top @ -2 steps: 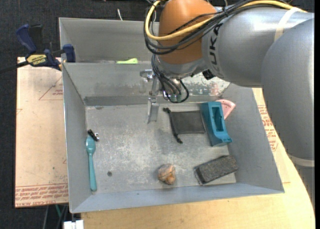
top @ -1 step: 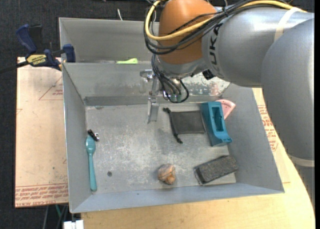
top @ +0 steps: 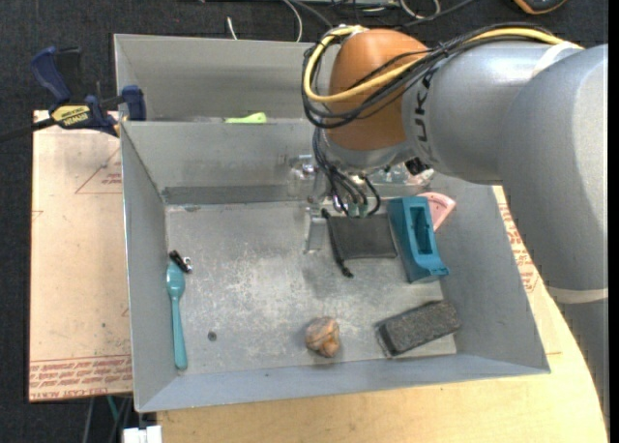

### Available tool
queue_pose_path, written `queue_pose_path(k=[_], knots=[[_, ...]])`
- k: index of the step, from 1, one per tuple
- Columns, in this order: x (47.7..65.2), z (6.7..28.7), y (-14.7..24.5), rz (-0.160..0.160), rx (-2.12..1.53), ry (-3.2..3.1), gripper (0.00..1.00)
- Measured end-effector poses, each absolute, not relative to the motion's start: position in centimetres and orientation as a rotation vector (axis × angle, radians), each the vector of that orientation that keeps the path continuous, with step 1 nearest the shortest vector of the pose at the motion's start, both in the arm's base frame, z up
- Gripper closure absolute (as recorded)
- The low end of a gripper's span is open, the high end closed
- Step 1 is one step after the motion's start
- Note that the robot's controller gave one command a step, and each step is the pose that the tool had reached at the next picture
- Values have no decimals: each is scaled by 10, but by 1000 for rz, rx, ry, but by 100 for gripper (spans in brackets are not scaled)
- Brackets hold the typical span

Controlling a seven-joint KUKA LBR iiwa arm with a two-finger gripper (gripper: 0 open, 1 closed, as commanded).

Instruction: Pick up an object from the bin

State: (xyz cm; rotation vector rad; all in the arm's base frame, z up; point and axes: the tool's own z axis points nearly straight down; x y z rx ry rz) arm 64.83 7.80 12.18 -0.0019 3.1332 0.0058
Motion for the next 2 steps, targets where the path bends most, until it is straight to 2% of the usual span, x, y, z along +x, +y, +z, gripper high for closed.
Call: queue_pose_path(k=[1, 2], knots=[[628, 79, 52, 6, -243, 3123, 0], [646, 73, -18, 6, -275, 3119, 0]])
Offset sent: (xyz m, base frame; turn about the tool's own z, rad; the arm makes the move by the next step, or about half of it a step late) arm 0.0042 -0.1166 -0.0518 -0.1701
